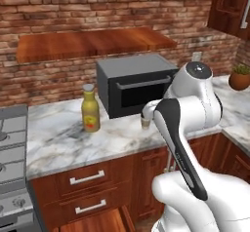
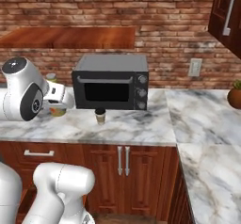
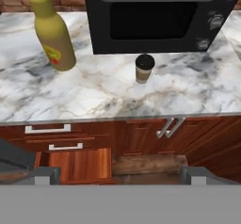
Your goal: Move the drinks to the dining counter.
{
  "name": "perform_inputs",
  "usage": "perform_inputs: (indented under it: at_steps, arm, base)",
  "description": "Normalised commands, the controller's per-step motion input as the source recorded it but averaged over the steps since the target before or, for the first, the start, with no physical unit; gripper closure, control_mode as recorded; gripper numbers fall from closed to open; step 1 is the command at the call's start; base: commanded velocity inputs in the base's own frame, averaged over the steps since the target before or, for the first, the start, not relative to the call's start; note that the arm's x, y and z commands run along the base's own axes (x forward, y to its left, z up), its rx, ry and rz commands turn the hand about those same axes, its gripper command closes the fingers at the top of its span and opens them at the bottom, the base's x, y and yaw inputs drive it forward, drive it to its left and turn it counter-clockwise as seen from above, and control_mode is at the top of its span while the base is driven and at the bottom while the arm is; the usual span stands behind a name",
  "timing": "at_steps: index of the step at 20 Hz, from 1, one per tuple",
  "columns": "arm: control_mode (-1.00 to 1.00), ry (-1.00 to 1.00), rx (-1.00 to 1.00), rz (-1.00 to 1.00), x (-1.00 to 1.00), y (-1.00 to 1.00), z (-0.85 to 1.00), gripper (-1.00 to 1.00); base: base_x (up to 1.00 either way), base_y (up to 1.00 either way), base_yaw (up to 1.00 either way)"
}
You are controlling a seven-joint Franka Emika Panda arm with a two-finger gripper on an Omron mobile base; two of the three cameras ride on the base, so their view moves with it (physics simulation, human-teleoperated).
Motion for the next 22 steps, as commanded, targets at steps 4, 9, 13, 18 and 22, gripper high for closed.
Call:
perform_inputs:
  at_steps: [4,9,13,18,22]
  arm:
    - [1.00,0.00,0.00,0.00,0.00,0.00,0.00,-1.00]
    - [1.00,0.00,0.00,0.00,0.00,0.00,0.00,-1.00]
    - [1.00,0.00,0.00,0.00,0.00,0.00,0.00,-1.00]
    - [1.00,0.00,0.00,0.00,0.00,0.00,0.00,-1.00]
    - [1.00,0.00,0.00,0.00,0.00,0.00,0.00,-1.00]
  base:
    - [0.26,1.00,0.00]
    - [0.99,1.00,0.05]
    - [0.95,0.48,0.56]
    - [0.15,0.00,0.99]
    - [0.61,0.15,0.82]
